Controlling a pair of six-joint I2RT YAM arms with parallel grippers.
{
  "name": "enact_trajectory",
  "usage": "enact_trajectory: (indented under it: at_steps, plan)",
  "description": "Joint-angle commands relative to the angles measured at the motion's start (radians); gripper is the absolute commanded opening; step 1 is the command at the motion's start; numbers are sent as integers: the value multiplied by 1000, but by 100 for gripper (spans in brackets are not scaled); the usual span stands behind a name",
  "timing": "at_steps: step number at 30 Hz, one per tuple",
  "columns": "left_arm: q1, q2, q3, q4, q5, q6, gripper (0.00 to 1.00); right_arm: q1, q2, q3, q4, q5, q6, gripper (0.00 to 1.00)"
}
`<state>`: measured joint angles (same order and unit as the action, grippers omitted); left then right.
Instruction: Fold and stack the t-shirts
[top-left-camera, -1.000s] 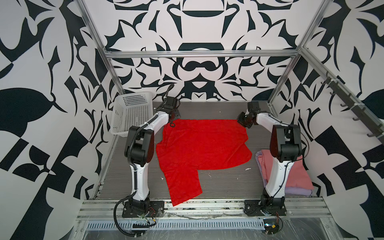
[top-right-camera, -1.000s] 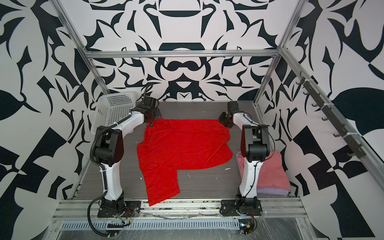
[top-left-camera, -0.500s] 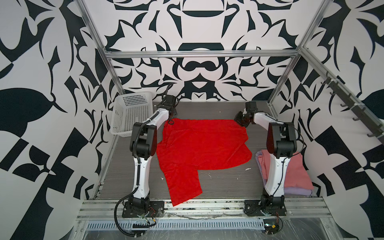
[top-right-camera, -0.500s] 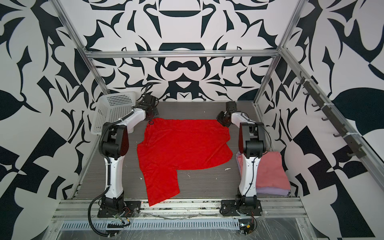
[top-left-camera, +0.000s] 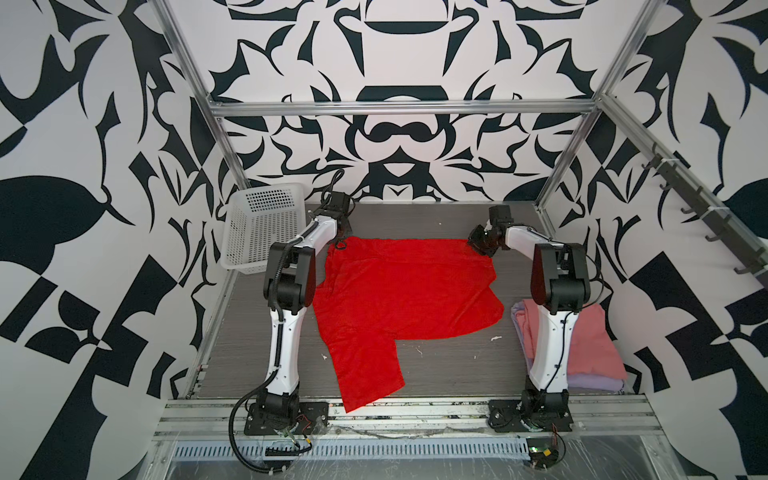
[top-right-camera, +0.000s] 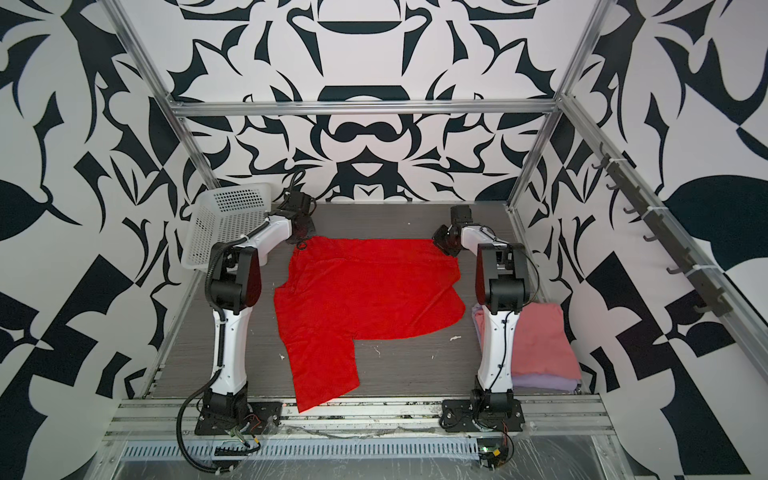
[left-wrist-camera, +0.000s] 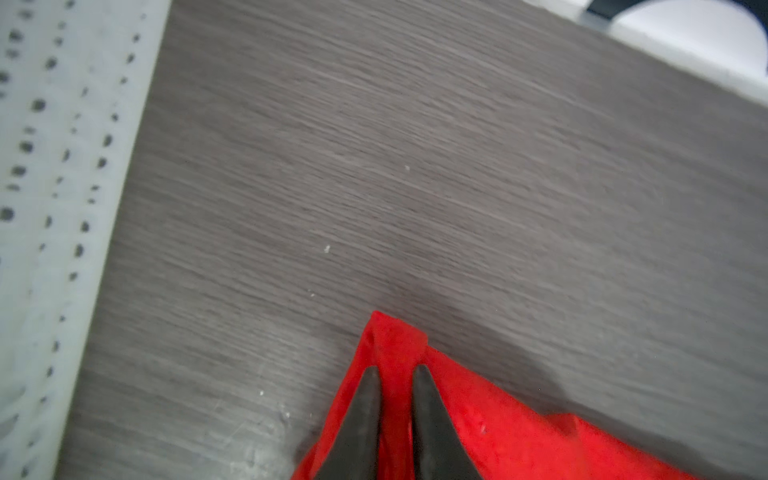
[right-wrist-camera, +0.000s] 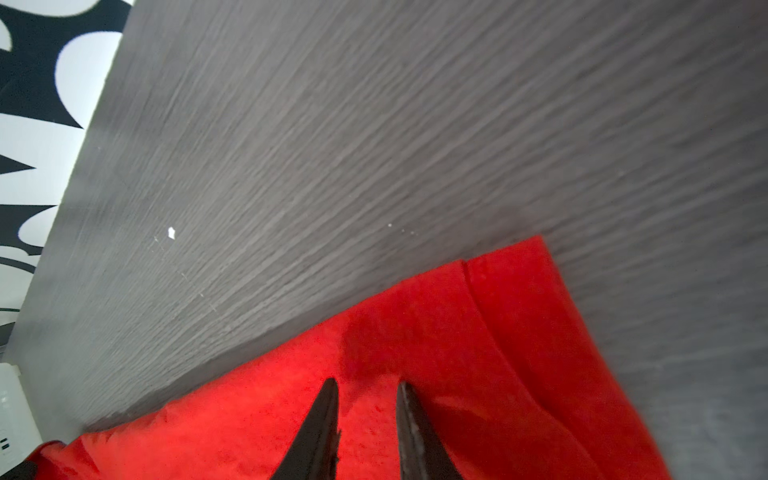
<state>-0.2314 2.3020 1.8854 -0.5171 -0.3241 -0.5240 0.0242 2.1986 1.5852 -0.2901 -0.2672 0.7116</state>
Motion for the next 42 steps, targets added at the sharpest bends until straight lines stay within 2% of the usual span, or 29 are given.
enact_trajectory:
  at_steps: [1,5,8,15,18,22,23,25,27,29,31,36,42]
  plan:
    - [24,7,16,-28,16,-40,3,6,18,3,-30,21,18,29]
    - [30,-107,-112,123,37,-54,0,6,32,-2,-40,31,18,28]
    - [44,-215,-191,206,103,-101,0,6,48,2,-53,41,21,27]
    - [50,-524,-404,437,164,-232,0,4,67,-12,-75,59,11,25]
    - [53,-565,-421,453,167,-267,0,2,69,-19,-74,61,10,25]
    - [60,-512,-376,420,160,-266,0,-2,67,-14,-77,64,9,25]
    - [65,-485,-357,415,163,-272,3,-3,65,-9,-77,65,7,25]
    - [77,-428,-319,406,150,-288,24,-6,61,1,-79,66,5,25]
    - [99,-362,-265,400,148,-301,28,-12,54,15,-85,68,-1,25]
    - [127,-297,-190,385,180,-337,43,-17,39,31,-95,77,-9,24]
    - [139,-266,-141,385,200,-343,49,-22,13,38,-95,88,-22,24]
    - [132,-304,-147,352,201,-291,52,-27,-75,36,-113,109,-77,26]
    - [75,-495,-370,266,211,-207,59,-27,-243,-74,-165,152,-114,32]
